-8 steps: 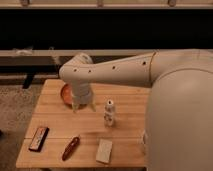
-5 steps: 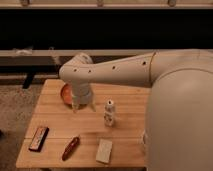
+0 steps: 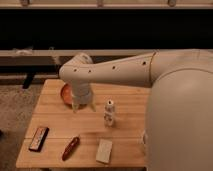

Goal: Place the pepper in the ceramic cup

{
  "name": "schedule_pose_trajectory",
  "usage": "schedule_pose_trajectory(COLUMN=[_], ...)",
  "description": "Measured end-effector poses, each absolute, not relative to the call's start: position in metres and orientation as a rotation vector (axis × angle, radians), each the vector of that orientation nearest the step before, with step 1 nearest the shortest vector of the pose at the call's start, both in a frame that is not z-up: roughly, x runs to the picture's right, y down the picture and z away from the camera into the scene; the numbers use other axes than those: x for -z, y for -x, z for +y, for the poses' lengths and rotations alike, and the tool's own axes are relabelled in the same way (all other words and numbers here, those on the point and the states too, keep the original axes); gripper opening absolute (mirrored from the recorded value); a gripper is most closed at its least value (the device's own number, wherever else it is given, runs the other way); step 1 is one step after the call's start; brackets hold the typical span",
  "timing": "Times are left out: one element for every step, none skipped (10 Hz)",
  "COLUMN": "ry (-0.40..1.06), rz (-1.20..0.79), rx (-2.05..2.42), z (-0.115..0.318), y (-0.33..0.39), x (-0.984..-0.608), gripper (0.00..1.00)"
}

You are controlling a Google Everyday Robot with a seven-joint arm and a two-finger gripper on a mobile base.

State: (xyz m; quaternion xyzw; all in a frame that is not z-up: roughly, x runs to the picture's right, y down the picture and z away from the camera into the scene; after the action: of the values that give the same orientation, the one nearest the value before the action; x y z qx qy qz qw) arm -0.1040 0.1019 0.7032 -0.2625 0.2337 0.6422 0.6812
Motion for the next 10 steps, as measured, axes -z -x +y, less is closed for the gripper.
schedule_pose_trajectory(ry=[0.589,0.589,0.589,0.589,0.589,0.589,0.589,0.589,0.6,0.606], rz=[0.524,0.524,0.524,0.524,0.524,0.524,0.525,0.525,0.522,0.517], rx=[-1.441,-1.441,-1.441,-1.441,-1.441,-1.441,-1.441,-1.441,-1.435,-1.434], z=[0.1019,0.1019,0.1019,0.1019,0.1019,0.1019,0.102,0.1022,0.1034,0.1032], y=[0.104,0.104,0.104,0.104,0.104,0.104,0.104,0.1039,0.1036,0.1031], x=[-0.7032,-0.7032,-0.7032,-0.7032,-0.7032,-0.7032,-0.7033,-0.7033,-0.7017,-0.7005], gripper=[0.65,0.65,0.65,0.65,0.65,0.65,0.65,0.65,0.65,0.65])
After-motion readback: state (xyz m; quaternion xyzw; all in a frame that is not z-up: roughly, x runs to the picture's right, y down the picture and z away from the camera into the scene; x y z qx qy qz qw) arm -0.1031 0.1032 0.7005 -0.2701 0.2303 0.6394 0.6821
